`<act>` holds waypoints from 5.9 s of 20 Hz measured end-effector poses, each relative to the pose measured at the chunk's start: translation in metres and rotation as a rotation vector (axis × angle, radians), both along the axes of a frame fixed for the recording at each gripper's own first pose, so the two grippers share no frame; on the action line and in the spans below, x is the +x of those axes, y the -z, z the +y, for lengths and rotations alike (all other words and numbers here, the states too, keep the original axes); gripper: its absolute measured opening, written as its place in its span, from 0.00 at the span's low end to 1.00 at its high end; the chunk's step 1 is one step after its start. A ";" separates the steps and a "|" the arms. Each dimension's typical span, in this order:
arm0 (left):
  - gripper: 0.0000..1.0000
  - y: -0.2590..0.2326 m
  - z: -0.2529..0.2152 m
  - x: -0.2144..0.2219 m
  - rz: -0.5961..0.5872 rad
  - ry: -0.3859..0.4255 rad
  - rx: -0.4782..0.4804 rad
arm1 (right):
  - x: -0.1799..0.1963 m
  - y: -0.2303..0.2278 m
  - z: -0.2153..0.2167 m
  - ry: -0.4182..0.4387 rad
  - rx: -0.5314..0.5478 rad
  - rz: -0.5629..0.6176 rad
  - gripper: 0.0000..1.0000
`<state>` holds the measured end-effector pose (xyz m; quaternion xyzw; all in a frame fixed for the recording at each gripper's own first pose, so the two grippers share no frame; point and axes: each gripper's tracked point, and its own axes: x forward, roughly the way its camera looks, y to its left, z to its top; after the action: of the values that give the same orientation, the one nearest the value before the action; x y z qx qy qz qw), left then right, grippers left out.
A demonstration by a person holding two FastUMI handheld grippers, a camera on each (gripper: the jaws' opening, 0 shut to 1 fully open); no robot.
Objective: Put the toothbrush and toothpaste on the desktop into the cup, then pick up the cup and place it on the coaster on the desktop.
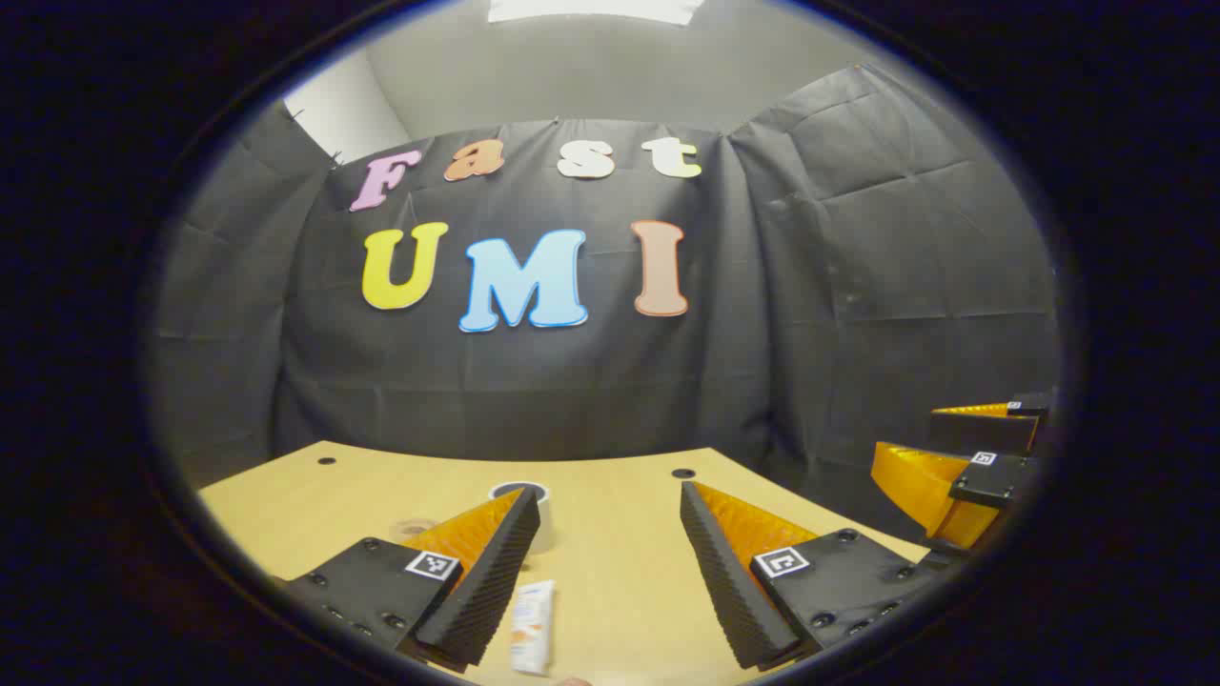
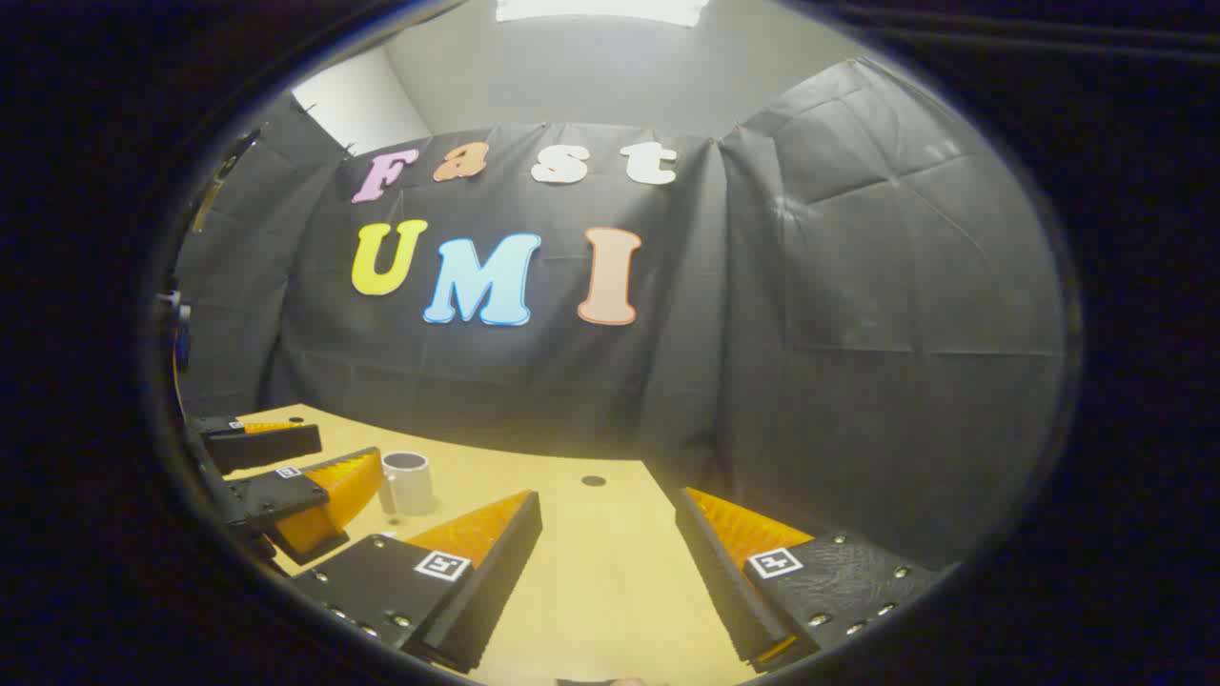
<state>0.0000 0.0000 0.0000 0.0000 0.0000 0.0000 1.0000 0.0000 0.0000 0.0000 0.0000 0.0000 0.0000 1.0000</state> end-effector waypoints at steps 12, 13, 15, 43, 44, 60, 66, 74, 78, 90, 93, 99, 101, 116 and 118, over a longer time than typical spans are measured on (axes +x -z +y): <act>0.96 -0.054 0.222 -0.024 0.071 -0.175 -0.005 | 0.030 -0.079 0.171 -0.210 0.015 0.084 0.90; 0.96 -0.054 0.229 -0.023 0.077 -0.195 -0.015 | 0.035 -0.078 0.175 -0.230 0.004 0.098 0.89; 0.96 -0.056 0.243 -0.022 0.066 -0.230 -0.027 | 0.044 -0.079 0.186 -0.274 0.009 0.090 0.90; 0.97 0.121 0.258 0.059 0.661 -0.044 -0.097 | 0.085 0.071 0.246 -0.301 -0.001 0.709 0.90; 0.97 0.132 0.259 0.059 0.701 -0.042 -0.109 | 0.084 0.077 0.247 -0.297 0.004 0.741 0.90; 0.99 0.234 0.264 0.030 1.202 -0.061 -0.120 | 0.077 0.168 0.262 -0.299 0.026 1.098 0.92; 0.98 0.254 0.255 0.010 1.349 -0.055 -0.166 | 0.066 0.193 0.265 -0.306 0.025 1.219 0.92; 0.93 0.255 0.257 0.011 1.372 -0.063 -0.134 | 0.067 0.207 0.267 -0.317 0.009 1.251 0.94; 0.73 0.255 0.259 0.014 1.350 -0.071 -0.138 | 0.065 0.210 0.263 -0.317 -0.040 1.253 0.79; 0.15 0.255 0.265 0.014 1.286 -0.052 -0.125 | 0.065 0.209 0.254 -0.311 0.004 1.231 0.37; 0.12 0.253 0.266 0.014 1.261 -0.032 -0.102 | 0.068 0.207 0.255 -0.316 0.067 1.214 0.33; 0.12 0.247 0.273 0.013 1.187 -0.057 -0.170 | 0.067 0.197 0.261 -0.380 0.143 1.133 0.32; 0.12 0.241 0.273 0.014 1.150 -0.055 -0.181 | 0.066 0.190 0.263 -0.406 0.160 1.094 0.33; 0.10 0.186 0.298 0.019 0.869 -0.132 -0.295 | 0.073 0.116 0.271 -0.495 0.257 0.802 0.22; 0.12 0.179 0.298 0.024 0.841 -0.130 -0.292 | 0.077 0.104 0.269 -0.492 0.257 0.767 0.22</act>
<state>0.0243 0.2983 -0.1787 -0.1413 0.4062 0.0628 0.9006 0.0766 0.2689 -0.1043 0.1239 0.3695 0.2369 0.8899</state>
